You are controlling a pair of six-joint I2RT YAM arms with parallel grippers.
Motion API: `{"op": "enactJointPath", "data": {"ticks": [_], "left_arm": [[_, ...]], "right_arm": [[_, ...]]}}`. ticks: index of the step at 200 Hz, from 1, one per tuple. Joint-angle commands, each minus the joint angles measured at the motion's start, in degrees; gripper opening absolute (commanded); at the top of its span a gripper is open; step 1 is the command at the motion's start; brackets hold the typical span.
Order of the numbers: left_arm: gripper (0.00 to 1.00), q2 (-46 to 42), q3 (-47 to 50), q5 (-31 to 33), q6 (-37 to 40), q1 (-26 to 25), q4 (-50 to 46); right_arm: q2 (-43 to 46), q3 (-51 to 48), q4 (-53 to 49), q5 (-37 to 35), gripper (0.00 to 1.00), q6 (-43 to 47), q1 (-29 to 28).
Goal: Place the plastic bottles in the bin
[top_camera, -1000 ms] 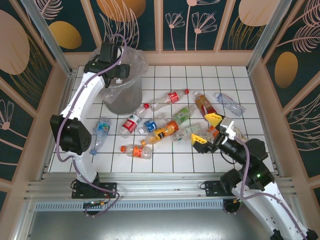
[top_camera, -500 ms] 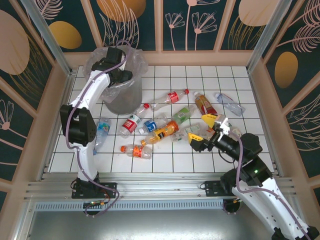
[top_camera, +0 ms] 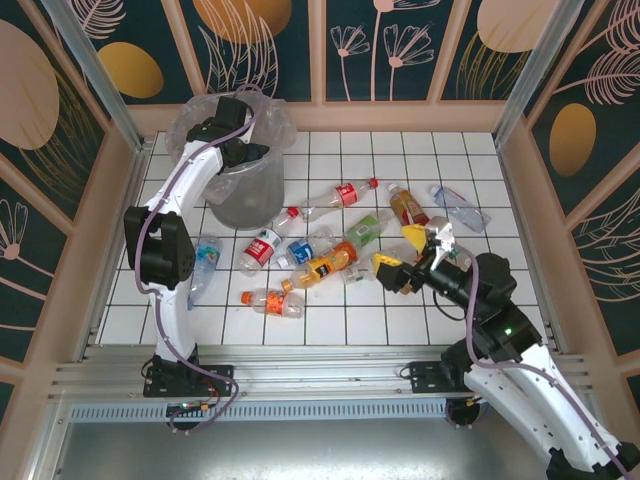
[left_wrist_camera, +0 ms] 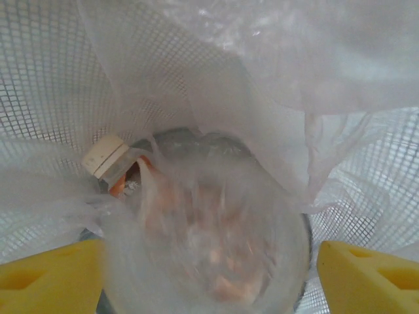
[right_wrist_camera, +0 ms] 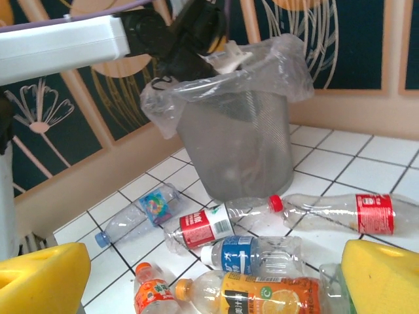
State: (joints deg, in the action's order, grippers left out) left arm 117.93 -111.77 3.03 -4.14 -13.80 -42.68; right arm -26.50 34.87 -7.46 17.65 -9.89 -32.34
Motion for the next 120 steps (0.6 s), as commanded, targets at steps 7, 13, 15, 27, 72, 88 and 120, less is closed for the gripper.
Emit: {"op": "enactJointPath", "data": {"ticks": [7, 13, 15, 27, 72, 88, 120], "left_arm": [[0.88, -5.7, 0.2, -0.4, -1.1, 0.5, -0.8], [0.89, -6.6, 0.5, -0.5, -1.3, 0.4, -0.5], [0.89, -6.9, 0.6, -0.5, -1.4, 0.5, -0.6], [0.89, -8.3, 0.9, -0.8, -1.7, 0.5, -0.5], [0.94, -16.8, 6.3, -0.7, -3.9, 0.4, 2.2], [0.95, -22.3, 11.3, -1.6, -4.7, 0.5, 6.4], [0.98, -32.6, 22.8, -3.7, -4.9, 0.4, 13.9]], "right_arm": [[-3.0, 3.1, -0.9, -5.2, 0.99, -5.8, 0.1], [-3.2, 2.8, -0.4, -4.6, 0.99, -5.9, 0.1], [-3.3, 2.7, -0.2, -4.6, 0.99, -6.0, 0.1], [-4.2, 2.8, -0.2, -5.6, 0.99, -7.4, 0.1], [-7.3, 4.1, -1.3, -13.7, 0.99, -10.5, 0.1], [-9.0, 5.4, -3.5, -18.2, 0.99, -11.4, 0.1], [-12.7, 9.0, -8.5, -20.9, 0.99, -12.9, 0.3]]}}
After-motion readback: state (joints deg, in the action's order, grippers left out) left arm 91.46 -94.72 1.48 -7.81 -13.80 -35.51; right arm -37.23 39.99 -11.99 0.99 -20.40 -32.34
